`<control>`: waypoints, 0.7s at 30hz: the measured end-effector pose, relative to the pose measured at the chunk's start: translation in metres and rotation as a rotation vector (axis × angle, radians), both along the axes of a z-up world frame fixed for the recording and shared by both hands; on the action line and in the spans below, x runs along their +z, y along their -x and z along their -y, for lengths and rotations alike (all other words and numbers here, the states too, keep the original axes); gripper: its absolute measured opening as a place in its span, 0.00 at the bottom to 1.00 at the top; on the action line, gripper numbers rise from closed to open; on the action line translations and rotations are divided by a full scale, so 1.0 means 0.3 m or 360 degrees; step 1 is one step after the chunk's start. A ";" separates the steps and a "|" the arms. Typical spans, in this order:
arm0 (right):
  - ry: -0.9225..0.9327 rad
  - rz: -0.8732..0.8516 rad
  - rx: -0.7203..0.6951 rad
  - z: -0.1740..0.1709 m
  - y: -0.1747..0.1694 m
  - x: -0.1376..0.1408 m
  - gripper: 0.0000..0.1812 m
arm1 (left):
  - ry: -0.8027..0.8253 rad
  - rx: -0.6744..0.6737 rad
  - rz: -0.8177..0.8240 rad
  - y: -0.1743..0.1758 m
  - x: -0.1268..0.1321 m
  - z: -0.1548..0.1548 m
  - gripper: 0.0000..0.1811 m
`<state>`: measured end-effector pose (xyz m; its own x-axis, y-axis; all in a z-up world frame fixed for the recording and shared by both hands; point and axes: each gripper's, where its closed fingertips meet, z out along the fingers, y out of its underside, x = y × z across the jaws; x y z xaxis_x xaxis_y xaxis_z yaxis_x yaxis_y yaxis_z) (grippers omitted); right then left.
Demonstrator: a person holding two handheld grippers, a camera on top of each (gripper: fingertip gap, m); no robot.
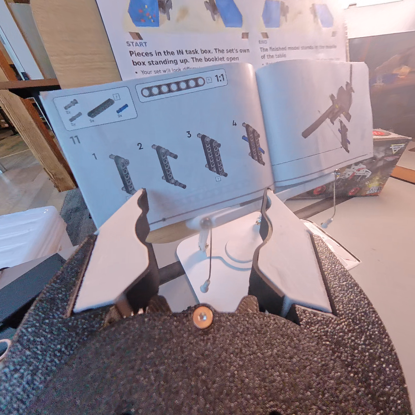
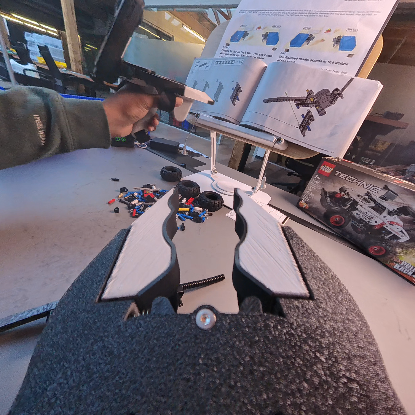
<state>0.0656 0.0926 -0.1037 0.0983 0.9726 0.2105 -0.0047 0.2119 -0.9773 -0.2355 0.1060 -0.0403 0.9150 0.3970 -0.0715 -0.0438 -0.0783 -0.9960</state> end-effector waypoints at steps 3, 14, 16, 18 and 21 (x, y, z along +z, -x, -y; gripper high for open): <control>-0.0031 0.0004 0.0004 0.003 -0.005 0.000 0.27 | 0.0025 0.0076 -0.0032 0.028 -0.007 -0.047 0.54; 0.0024 0.0013 0.0065 0.012 -0.009 -0.003 0.26 | -0.0009 0.0279 -0.0109 0.073 -0.007 -0.032 0.25; 0.0025 0.0014 0.0068 0.014 -0.009 -0.003 0.25 | 0.0003 0.0287 -0.0117 0.074 -0.011 -0.030 0.20; 0.0025 0.0021 0.0071 0.017 -0.008 -0.006 0.25 | 0.0009 0.0274 -0.0117 0.071 -0.012 -0.033 0.14; 0.0026 0.0034 0.0077 0.022 -0.003 -0.013 0.25 | 0.0003 0.0213 -0.0093 0.051 -0.010 -0.046 0.06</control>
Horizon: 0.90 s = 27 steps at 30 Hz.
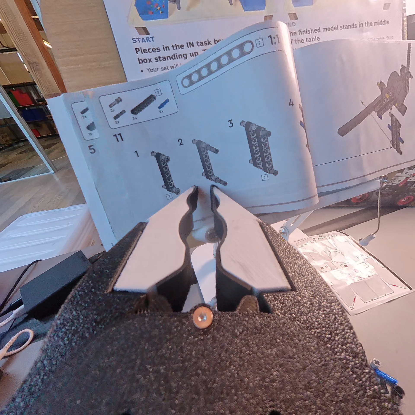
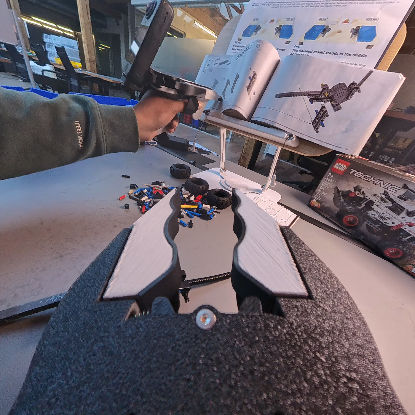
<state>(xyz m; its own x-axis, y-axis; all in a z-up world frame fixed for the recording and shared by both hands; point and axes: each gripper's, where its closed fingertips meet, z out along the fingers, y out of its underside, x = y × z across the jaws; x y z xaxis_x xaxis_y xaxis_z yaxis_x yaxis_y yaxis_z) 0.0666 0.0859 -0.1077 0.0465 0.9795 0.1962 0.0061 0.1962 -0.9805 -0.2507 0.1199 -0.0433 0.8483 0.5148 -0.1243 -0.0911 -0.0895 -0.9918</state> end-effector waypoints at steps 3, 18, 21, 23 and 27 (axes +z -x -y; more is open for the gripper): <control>-0.0003 0.0006 0.0004 0.004 0.004 -0.003 0.24 | -0.0023 -0.0136 0.0014 -0.052 0.006 -0.031 0.10; -0.0118 -0.0100 -0.0173 -0.252 0.433 0.290 0.24 | 0.0043 -0.0440 -0.0164 -0.285 0.066 -0.178 0.22; -0.0032 -0.0114 -0.0224 -0.322 0.564 0.351 0.26 | 0.0050 -0.0475 -0.0185 -0.310 0.074 -0.189 0.22; 0.0022 -0.0118 -0.0243 -0.358 0.634 0.377 0.27 | 0.0045 -0.0498 -0.0195 -0.322 0.078 -0.189 0.23; 0.0022 -0.0011 -0.0252 -0.397 0.719 0.355 0.15 | 0.0024 -0.0547 -0.0223 -0.326 0.085 -0.164 0.24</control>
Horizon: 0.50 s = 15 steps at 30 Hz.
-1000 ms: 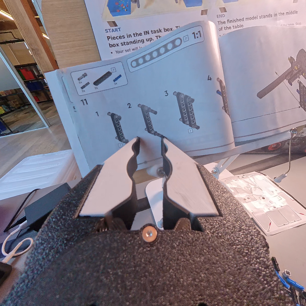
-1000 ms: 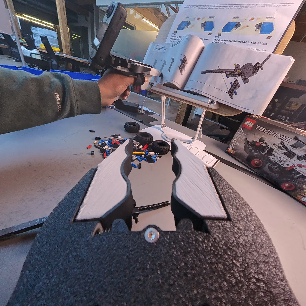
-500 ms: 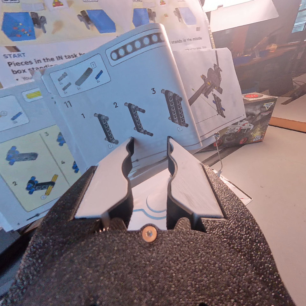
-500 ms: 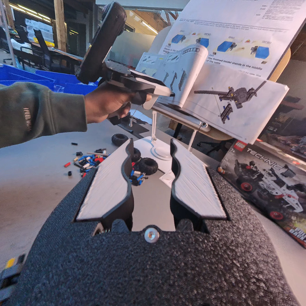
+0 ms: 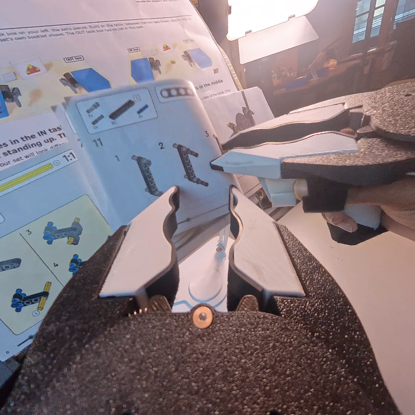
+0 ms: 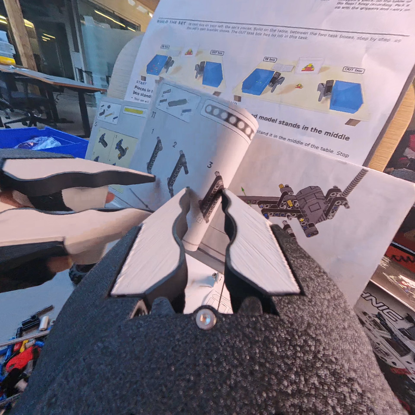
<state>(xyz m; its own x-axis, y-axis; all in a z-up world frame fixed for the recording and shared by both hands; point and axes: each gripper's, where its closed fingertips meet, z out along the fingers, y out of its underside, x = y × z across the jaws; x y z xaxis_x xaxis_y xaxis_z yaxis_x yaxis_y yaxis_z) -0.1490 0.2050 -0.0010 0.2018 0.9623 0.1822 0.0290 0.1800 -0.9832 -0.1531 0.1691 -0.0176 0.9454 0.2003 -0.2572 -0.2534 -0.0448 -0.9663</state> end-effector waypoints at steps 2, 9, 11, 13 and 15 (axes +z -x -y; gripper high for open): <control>-0.0011 -0.0008 -0.0014 -0.013 -0.001 -0.008 0.09 | -0.0064 0.0012 -0.0001 0.027 0.024 0.036 0.24; -0.0023 -0.0062 0.0074 -0.024 -0.028 -0.015 0.00 | -0.0245 -0.0012 0.0413 0.205 0.091 0.119 0.38; 0.0032 -0.0077 0.0079 -0.045 -0.035 -0.011 0.00 | -0.0230 -0.0143 0.0576 0.208 0.079 0.117 0.39; 0.0106 -0.0087 0.0097 -0.064 -0.041 -0.011 0.00 | -0.0221 -0.0202 0.0670 0.209 0.058 0.118 0.39; 0.0183 -0.0097 0.0120 -0.079 -0.044 -0.013 0.00 | -0.0208 -0.0351 0.0730 0.168 0.042 0.114 0.33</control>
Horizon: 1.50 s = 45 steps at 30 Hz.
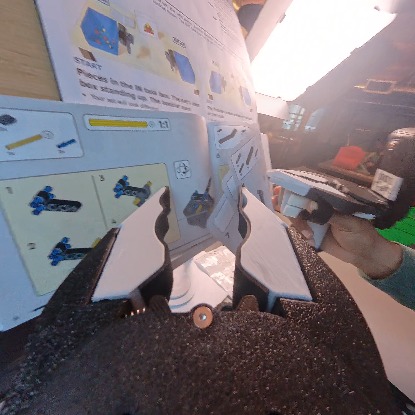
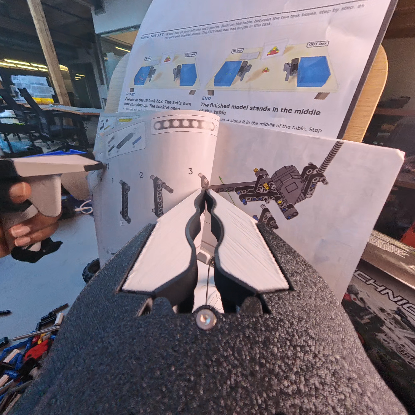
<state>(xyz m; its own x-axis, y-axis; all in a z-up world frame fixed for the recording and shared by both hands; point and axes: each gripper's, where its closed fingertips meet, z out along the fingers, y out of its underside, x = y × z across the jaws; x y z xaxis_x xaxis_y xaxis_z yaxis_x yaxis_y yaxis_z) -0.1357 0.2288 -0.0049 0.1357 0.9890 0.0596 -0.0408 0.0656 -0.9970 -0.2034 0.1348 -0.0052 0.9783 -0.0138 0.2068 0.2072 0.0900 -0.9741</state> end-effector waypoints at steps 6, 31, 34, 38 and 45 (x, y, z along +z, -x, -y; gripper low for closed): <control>0.0127 0.0008 0.0021 -0.019 0.000 -0.010 0.00 | 0.0036 -0.0545 0.0122 -0.194 -0.037 -0.018 0.05; -0.0192 0.0109 0.0567 0.223 -0.072 0.004 0.20 | 0.0036 -0.0653 -0.0098 -0.272 0.034 0.044 0.00; -0.0105 0.0061 0.0598 0.192 -0.092 0.024 0.13 | 0.0042 -0.0660 -0.0119 -0.263 0.036 0.055 0.00; -0.0042 0.0037 0.0531 0.120 -0.108 0.042 0.10 | 0.0074 -0.0619 -0.0153 -0.241 0.036 0.074 0.00; -0.0271 0.0208 -0.0736 -0.368 -0.242 0.057 0.16 | 0.0193 -0.0287 -0.0234 -0.039 0.094 0.129 0.00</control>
<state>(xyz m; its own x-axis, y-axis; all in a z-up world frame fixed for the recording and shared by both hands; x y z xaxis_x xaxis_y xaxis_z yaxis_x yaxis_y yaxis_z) -0.0632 0.3391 0.0123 0.5376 0.8019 0.2606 0.1555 0.2095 -0.9654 -0.1915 0.0961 0.0231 0.9820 -0.1743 0.0731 0.0645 -0.0547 -0.9964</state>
